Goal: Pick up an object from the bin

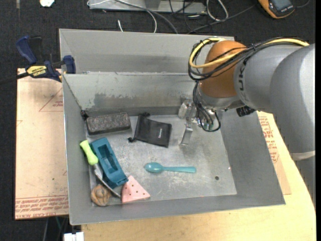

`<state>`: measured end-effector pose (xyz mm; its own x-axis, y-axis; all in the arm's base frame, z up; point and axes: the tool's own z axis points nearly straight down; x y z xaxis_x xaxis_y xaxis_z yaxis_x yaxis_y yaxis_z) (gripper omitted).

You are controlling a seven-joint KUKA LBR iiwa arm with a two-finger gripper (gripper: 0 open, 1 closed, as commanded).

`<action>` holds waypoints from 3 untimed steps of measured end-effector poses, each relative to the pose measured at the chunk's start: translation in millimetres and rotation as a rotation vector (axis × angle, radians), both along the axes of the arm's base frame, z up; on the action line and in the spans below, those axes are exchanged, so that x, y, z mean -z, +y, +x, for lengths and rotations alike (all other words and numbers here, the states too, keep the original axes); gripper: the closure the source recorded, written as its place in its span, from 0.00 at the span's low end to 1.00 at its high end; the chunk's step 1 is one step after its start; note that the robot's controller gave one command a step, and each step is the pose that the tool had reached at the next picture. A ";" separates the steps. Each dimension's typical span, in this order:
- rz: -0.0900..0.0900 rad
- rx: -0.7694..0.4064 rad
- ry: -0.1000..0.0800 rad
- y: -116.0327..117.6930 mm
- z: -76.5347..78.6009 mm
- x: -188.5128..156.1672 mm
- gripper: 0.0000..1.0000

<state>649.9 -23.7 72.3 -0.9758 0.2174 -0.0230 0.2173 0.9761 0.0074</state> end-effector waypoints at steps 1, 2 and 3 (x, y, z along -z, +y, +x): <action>0.000 0.027 0.003 6.0 -9.4 2.4 0.00; 0.000 0.007 -0.005 27.7 -4.0 2.1 0.00; 0.001 0.043 -0.003 40.7 -4.2 2.1 0.00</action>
Offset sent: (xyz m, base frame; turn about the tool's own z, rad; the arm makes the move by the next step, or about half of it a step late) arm -0.0047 0.0265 -0.0023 0.0102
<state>645.6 17.0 70.2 -0.9656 0.2589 -0.0257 0.2587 0.9659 0.0092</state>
